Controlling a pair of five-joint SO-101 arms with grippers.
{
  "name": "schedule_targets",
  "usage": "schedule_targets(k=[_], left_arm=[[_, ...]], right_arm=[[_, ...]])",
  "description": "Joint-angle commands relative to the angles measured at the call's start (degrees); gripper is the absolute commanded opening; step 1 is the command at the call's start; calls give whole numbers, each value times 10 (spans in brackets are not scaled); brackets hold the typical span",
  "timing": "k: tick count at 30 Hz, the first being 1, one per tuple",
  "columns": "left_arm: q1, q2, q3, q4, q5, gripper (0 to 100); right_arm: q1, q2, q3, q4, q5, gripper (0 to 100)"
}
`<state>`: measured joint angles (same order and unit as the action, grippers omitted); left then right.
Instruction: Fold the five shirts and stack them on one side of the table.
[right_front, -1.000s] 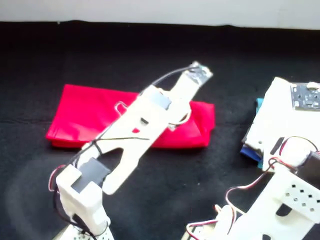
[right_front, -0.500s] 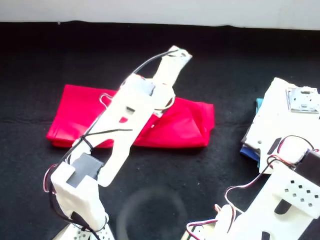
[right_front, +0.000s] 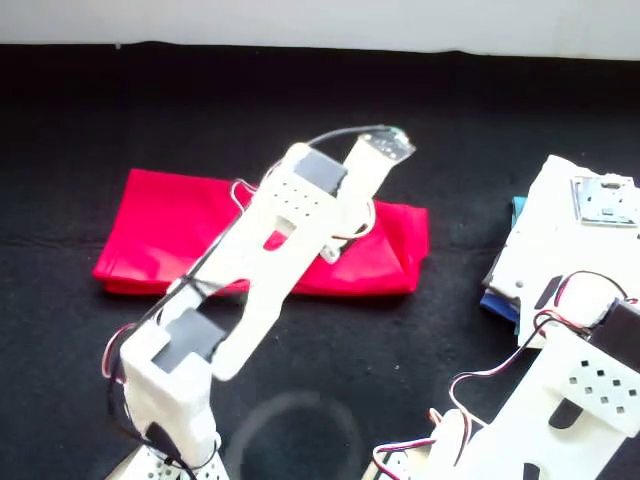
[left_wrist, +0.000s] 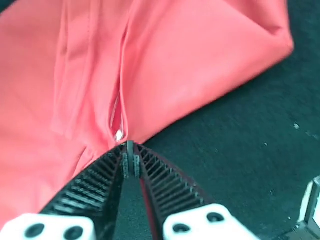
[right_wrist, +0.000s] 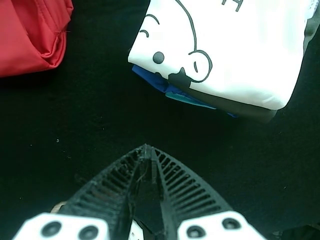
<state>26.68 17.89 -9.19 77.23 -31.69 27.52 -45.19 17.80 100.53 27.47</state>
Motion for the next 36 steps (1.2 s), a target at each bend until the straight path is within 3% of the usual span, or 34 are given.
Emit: schedule_targets(k=[1, 7, 12, 17, 29, 36], left_arm=[[-43, 32, 28, -80, 5, 7], [-83, 69, 5, -87, 6, 7], [-64, 33, -41, -9, 10, 7], [-90, -34, -73, 32, 90, 21], [-386, -76, -77, 84, 104, 210], [-481, 63, -109, 20, 25, 213]], right_arm=[[2, -7, 1, 3, 4, 6], [3, -7, 0, 4, 4, 6], [3, -7, -3, 4, 4, 6], [7, -7, -3, 5, 4, 6], [7, -8, -2, 5, 4, 6], [7, -8, 1, 5, 4, 6]])
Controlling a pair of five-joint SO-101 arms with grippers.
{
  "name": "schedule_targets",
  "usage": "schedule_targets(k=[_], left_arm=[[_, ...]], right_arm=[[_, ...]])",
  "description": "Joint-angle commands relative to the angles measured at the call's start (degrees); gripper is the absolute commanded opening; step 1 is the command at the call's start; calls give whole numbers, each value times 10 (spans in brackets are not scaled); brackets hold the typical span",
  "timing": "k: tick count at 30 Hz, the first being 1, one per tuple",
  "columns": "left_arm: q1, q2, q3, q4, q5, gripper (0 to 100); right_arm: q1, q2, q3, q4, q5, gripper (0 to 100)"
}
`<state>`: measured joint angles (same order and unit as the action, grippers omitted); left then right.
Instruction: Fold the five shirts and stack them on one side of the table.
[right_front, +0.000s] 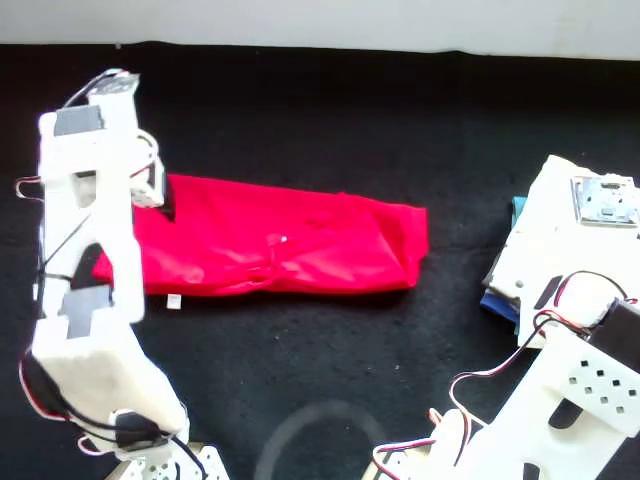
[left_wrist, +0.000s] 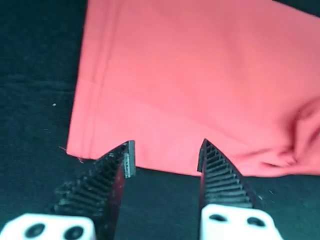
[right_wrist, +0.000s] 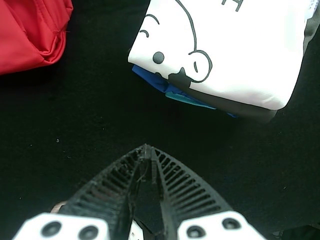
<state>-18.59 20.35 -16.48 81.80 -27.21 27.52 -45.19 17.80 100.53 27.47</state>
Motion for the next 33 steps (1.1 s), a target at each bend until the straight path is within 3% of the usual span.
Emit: schedule_targets(k=[1, 10, 22, 28, 33], left_arm=[[-36, 59, -54, -27, -28, 213], [-63, 241, -251, -23, -65, 213], [-36, 364, -370, 100, -91, 207], [-20, 392, -371, 104, -122, 20], [-22, 384, -381, 129, -138, 6]], right_arm=[[7, -8, 1, 5, 4, 6], [7, -8, 1, 5, 4, 6], [7, -8, 1, 5, 4, 6], [7, -8, 1, 5, 4, 6], [7, -8, 1, 5, 4, 6]])
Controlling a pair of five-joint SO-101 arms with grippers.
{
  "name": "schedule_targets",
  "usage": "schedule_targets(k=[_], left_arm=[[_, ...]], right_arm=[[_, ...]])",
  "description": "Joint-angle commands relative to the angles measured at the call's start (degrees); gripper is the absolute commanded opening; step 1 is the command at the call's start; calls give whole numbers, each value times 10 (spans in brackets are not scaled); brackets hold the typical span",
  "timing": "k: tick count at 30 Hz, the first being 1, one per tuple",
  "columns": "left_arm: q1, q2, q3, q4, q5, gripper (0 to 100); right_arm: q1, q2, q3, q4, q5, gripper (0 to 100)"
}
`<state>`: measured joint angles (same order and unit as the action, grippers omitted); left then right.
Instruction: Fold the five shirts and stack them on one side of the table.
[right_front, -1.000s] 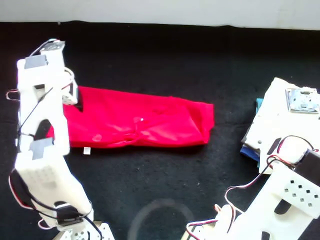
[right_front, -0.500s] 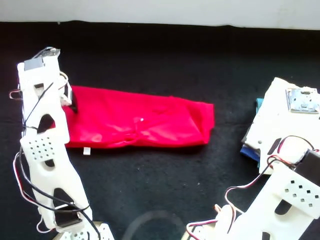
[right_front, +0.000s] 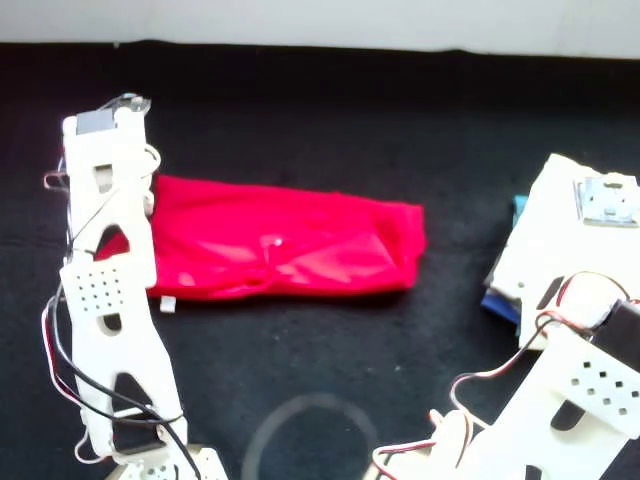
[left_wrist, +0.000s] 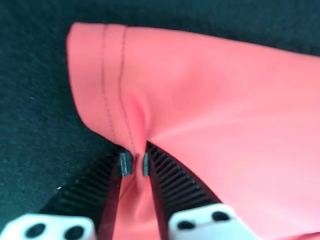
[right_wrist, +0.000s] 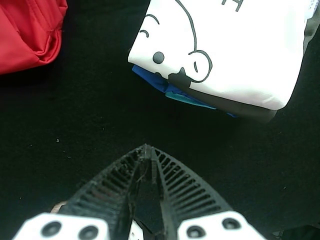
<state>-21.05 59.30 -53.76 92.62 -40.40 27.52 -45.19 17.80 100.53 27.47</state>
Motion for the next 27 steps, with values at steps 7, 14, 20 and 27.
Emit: schedule_targets(k=[7, 14, 20, 27], left_arm=[[9, -73, -67, 87, 25, 6], [54, -216, 13, 89, 55, 6], [151, -400, 187, 88, 80, 6], [322, -535, 283, 86, 183, 6]], right_arm=[[7, -8, 0, 5, 4, 6], [7, -8, 1, 5, 1, 6], [6, -8, 1, 5, 1, 6], [3, -7, 2, 5, 0, 6]])
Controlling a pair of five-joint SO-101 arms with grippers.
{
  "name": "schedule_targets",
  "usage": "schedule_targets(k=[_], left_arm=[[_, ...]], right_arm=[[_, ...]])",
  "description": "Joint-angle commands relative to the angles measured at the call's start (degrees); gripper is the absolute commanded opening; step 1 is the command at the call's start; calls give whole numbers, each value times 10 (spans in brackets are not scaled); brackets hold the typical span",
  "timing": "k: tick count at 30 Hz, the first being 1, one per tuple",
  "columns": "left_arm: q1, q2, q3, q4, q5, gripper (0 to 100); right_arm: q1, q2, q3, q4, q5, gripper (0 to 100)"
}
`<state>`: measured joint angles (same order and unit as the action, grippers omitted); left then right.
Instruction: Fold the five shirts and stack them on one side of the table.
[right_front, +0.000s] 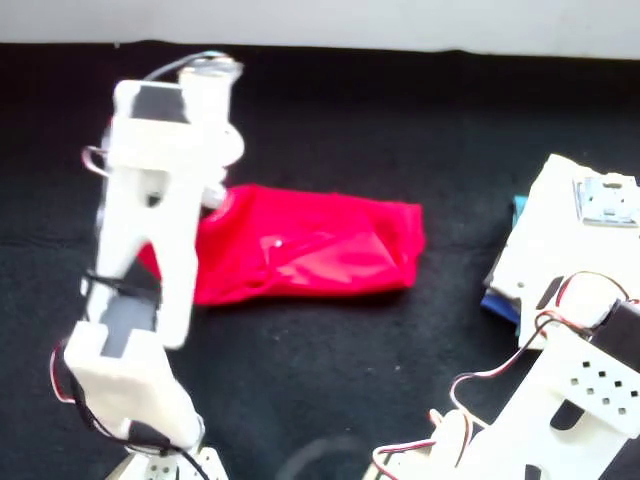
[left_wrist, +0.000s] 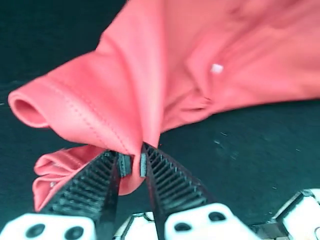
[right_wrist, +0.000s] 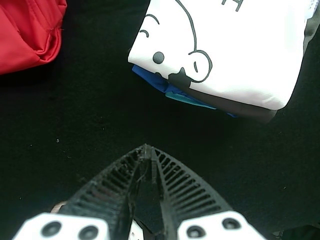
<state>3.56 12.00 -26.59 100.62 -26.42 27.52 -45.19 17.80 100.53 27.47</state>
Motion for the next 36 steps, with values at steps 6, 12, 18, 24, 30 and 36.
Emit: schedule_targets(k=[6, 12, 18, 24, 30, 36], left_arm=[[192, -66, 12, -40, 133, 6], [254, -51, 12, -129, 178, 6], [285, 11, 10, -182, 178, 6], [300, 43, 10, -252, 178, 6], [304, 67, 10, -308, 178, 6], [304, 91, 10, -354, 178, 6]], right_arm=[[3, -7, 2, 5, 0, 6], [5, -7, 2, 5, 0, 6], [7, -7, 2, 5, 0, 6], [7, -7, 2, 5, 1, 6], [7, -7, 2, 5, 3, 6], [7, -7, 2, 5, 4, 6]])
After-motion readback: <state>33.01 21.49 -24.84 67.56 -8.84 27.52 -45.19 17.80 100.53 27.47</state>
